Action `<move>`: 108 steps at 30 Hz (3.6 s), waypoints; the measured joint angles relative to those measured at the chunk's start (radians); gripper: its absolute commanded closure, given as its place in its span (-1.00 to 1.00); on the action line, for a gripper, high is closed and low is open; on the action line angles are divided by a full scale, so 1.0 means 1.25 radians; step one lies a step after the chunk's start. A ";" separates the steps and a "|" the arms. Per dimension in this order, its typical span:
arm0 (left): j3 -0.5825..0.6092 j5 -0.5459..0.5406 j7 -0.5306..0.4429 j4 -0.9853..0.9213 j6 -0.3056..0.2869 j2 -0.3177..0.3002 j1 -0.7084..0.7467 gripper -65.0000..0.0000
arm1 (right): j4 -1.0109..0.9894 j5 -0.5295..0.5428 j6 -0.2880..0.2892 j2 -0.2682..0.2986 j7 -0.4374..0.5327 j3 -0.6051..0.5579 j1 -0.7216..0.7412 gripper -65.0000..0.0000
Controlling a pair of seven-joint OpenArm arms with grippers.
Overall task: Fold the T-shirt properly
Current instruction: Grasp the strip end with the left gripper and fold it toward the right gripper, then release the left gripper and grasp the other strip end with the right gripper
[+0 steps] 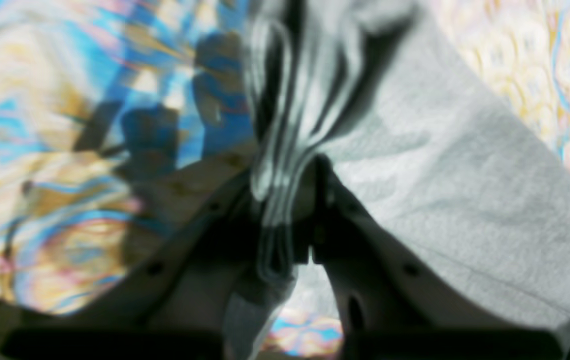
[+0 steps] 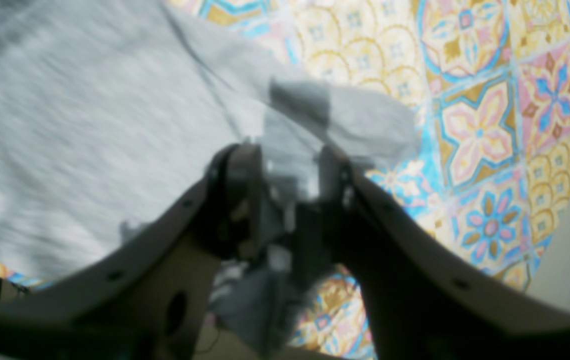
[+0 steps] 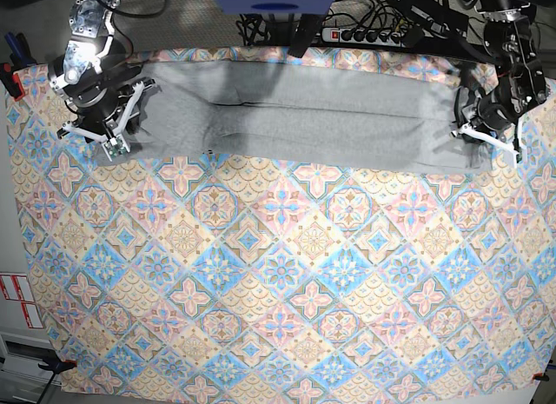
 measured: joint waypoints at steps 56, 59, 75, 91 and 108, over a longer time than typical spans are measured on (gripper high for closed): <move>0.398 0.003 0.002 0.132 -0.023 0.188 0.013 0.08 | 0.001 0.000 0.000 0.000 0.008 0.182 0.034 0.44; 0.392 0.000 -0.003 0.132 -0.023 0.182 0.013 -0.46 | 0.000 0.000 0.000 0.000 0.008 0.182 0.033 0.44; 0.350 -0.006 0.001 0.157 -0.023 0.108 0.016 -0.22 | 0.000 0.001 0.001 0.000 0.007 0.190 0.032 0.44; 0.165 -0.005 0.007 0.227 -0.031 0.077 0.042 0.52 | -0.093 0.361 -0.004 0.140 -0.139 0.146 0.013 -0.14; 0.166 -0.004 0.007 0.219 -0.033 0.076 0.041 0.52 | -0.332 0.496 -0.006 0.171 -0.152 0.039 0.051 -0.15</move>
